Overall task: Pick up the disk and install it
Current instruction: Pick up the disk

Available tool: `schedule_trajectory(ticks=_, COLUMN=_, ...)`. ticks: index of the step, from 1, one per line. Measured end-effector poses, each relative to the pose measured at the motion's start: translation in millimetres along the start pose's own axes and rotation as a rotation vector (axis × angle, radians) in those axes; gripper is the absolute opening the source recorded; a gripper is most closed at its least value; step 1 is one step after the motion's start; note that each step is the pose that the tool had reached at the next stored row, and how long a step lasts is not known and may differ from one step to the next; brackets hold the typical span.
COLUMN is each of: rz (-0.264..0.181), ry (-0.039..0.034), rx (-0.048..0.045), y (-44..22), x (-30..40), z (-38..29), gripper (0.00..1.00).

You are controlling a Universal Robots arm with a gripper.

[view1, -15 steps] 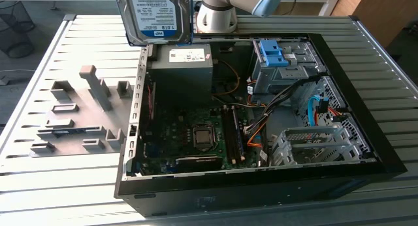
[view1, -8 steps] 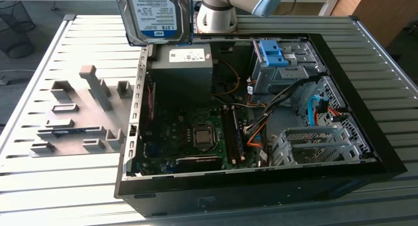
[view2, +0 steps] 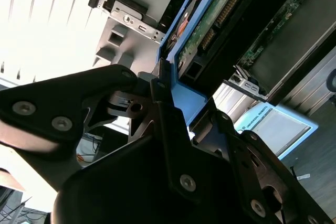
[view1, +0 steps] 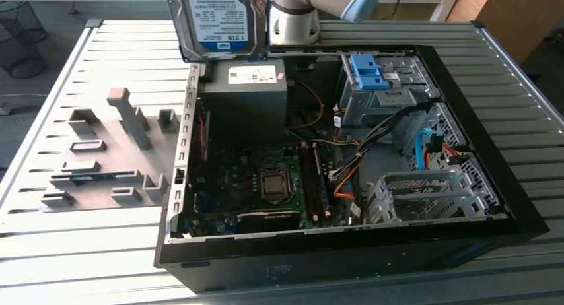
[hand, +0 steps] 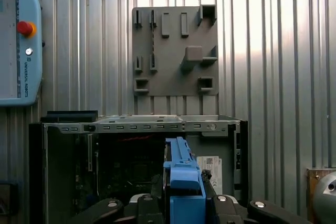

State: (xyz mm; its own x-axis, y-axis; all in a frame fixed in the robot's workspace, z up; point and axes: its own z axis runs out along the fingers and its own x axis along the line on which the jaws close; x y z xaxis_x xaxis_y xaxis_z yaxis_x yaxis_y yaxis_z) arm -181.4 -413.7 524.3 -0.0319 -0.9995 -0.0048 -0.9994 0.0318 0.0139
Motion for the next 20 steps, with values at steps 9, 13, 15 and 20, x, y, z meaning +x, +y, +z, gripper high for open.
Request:
schedule_trajectory(ticks=9, rz=0.000, ry=0.0001, rx=-0.0016, y=-7.7, x=16.2, z=0.8, gripper=0.37)
schedule_trajectory(ticks=13, rz=0.000, ry=0.0003, rx=-0.0043, y=-25.3, x=15.8, z=0.9, gripper=0.37)
schedule_trajectory(ticks=15, rz=0.000, ry=0.0003, rx=-0.0056, y=-34.5, x=15.5, z=1.1, gripper=0.37)
schedule_trajectory(ticks=20, rz=0.000, ry=0.0005, rx=-0.0078, y=-51.9, x=14.9, z=1.3, gripper=0.37)
